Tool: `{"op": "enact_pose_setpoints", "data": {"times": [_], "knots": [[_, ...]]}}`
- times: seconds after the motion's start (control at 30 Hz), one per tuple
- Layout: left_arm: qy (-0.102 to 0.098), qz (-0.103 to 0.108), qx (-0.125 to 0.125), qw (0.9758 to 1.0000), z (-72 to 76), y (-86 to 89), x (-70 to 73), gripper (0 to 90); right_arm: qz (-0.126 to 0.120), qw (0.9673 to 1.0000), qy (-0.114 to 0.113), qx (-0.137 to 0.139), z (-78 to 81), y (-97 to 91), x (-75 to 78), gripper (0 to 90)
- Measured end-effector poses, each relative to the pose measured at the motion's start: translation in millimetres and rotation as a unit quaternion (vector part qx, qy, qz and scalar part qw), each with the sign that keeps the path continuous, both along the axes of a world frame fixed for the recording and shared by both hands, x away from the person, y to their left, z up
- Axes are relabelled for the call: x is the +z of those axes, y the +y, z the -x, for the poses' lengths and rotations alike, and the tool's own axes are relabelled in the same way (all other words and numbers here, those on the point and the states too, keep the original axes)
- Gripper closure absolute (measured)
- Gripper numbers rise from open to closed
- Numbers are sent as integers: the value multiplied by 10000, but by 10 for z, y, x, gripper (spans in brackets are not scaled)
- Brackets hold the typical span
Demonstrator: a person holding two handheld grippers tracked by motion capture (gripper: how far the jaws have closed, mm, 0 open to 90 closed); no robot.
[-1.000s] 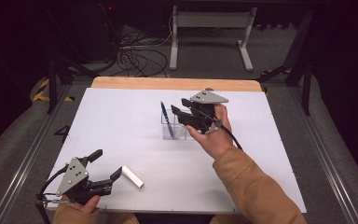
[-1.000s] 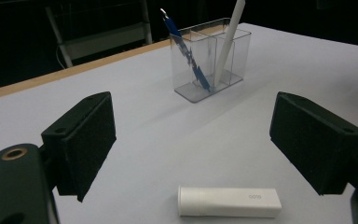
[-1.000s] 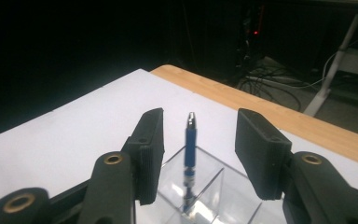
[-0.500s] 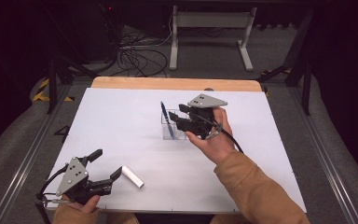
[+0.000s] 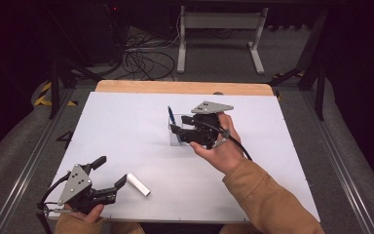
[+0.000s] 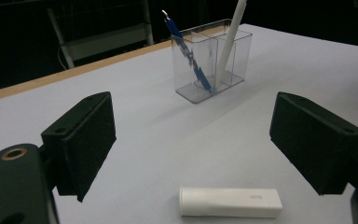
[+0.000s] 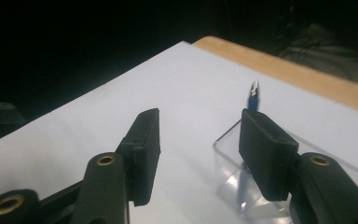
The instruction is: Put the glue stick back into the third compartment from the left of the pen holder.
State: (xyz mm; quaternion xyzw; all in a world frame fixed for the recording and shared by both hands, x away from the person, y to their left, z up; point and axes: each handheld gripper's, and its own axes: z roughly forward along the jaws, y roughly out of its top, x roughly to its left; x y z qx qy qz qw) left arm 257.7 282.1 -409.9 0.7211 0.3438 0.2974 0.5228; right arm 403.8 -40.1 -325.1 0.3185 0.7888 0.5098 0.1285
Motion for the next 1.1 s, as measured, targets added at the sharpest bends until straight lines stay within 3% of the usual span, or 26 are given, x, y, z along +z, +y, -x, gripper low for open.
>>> {"op": "enact_pose_setpoints", "data": {"times": [0.17,0.5,0.67,0.93,1.1], "knots": [[-2,8,30,10000,15,12,-1,151,199,9992,286,188,21,106,-5,485],[33,4,65,10000,26,35,-5,151,616,9943,738,454,28,316,-47,472],[37,51,94,9999,21,68,1,151,828,9891,1082,550,0,385,-94,472],[20,75,109,9999,19,73,1,150,1107,9809,1422,738,-3,506,-159,470],[36,88,109,9999,17,75,-1,151,1346,9729,1673,856,-9,589,-237,461]]}}
